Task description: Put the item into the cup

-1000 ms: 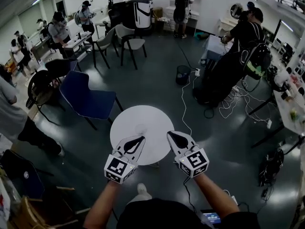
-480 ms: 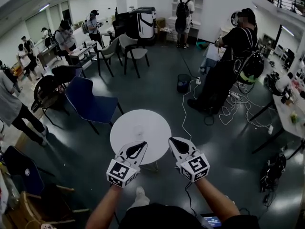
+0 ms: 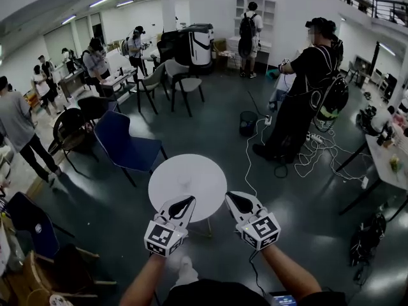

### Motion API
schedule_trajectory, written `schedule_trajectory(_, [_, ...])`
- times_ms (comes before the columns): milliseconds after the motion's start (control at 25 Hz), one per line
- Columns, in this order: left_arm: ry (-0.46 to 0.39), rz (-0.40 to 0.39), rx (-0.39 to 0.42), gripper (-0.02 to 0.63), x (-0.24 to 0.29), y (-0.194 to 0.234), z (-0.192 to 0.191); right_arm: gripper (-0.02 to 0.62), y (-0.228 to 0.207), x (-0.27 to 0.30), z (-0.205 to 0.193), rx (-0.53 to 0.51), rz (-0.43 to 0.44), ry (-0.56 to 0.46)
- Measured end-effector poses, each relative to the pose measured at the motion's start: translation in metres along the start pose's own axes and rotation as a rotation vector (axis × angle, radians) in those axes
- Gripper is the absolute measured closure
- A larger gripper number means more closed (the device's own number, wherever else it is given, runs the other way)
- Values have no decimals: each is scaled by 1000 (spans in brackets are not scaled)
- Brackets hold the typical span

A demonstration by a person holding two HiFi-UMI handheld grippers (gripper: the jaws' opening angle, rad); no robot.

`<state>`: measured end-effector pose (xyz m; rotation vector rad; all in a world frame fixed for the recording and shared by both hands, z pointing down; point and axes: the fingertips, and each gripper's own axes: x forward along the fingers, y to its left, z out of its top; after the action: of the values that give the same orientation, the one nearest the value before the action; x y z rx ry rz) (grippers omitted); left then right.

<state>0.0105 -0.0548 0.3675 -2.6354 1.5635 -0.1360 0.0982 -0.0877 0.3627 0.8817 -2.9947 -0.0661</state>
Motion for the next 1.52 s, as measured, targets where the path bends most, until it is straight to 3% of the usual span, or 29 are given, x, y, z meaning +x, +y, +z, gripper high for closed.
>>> schedule_trajectory(560, [31, 55, -6, 591, -18, -38, 1, 578, 1, -40, 0, 48, 13, -21])
schedule_trajectory(920, [34, 26, 3, 591, -16, -54, 11, 578, 2, -54, 5, 63, 4, -27])
schedule_trajectory(1520, [10, -1, -2, 591, -65, -35, 24, 578, 57, -46, 19, 46, -32, -10])
